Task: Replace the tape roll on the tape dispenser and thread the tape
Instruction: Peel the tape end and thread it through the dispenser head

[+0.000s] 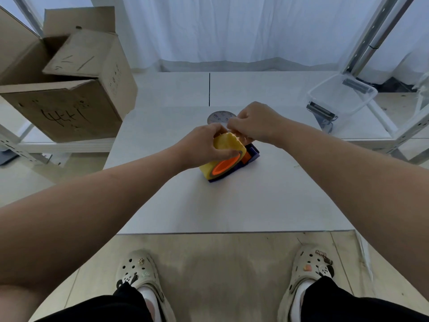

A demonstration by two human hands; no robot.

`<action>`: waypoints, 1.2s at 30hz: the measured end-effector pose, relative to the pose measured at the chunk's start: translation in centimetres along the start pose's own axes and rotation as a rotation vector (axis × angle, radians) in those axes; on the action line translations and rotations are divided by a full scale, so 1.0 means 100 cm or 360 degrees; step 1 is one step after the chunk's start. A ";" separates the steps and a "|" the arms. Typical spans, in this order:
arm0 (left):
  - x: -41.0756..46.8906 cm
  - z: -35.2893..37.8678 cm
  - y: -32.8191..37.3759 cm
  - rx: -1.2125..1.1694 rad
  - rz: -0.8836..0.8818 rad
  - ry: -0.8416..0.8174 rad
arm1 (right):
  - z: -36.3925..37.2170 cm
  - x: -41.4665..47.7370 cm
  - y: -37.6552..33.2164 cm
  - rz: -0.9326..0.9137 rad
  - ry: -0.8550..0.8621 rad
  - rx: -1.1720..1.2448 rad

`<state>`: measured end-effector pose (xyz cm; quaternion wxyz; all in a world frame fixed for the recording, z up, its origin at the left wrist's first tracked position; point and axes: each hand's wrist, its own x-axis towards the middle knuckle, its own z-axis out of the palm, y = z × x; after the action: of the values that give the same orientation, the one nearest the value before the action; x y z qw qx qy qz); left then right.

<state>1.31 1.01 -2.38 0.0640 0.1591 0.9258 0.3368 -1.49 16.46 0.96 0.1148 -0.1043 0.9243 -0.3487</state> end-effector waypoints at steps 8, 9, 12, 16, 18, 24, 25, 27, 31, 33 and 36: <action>-0.002 -0.002 -0.003 -0.0065 0.0065 -0.0063 | -0.003 -0.003 0.012 0.0011 -0.0189 0.0091; -0.001 -0.002 -0.004 -0.0056 0.0070 -0.0065 | -0.004 -0.004 0.011 0.0001 -0.0187 0.0092; 0.000 -0.001 -0.005 -0.0032 0.0077 -0.0058 | -0.004 -0.006 0.006 -0.0040 -0.0127 0.0002; 0.002 0.000 -0.006 -0.0015 0.0053 -0.0024 | 0.001 -0.005 -0.003 -0.0153 0.0017 -0.0340; 0.003 -0.001 -0.006 -0.0010 0.0046 -0.0027 | 0.004 -0.004 -0.007 -0.0188 0.0064 -0.0425; 0.003 0.000 -0.006 -0.0027 0.0027 -0.0050 | 0.012 0.001 -0.007 -0.0213 0.0141 -0.0584; 0.003 0.000 -0.005 -0.0025 0.0025 -0.0050 | 0.014 0.002 -0.006 -0.0199 0.0161 -0.0600; 0.002 -0.002 -0.004 -0.0047 0.0007 -0.0054 | 0.013 0.002 -0.004 -0.0152 0.0187 -0.0559; 0.001 -0.011 -0.011 -0.0236 -0.0084 -0.0084 | 0.007 -0.004 -0.004 -0.0192 0.0031 -0.0369; 0.001 -0.013 -0.013 -0.0275 -0.0147 -0.0124 | 0.006 -0.005 -0.005 -0.0142 -0.0090 -0.0250; -0.001 -0.015 -0.013 -0.0307 -0.0202 -0.0196 | 0.006 0.001 -0.002 0.0042 -0.0223 -0.0120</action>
<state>0.75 -0.83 -2.06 0.1569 0.1136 0.8917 0.4091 -1.36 15.94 0.60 0.1799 -0.1206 0.9278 -0.3039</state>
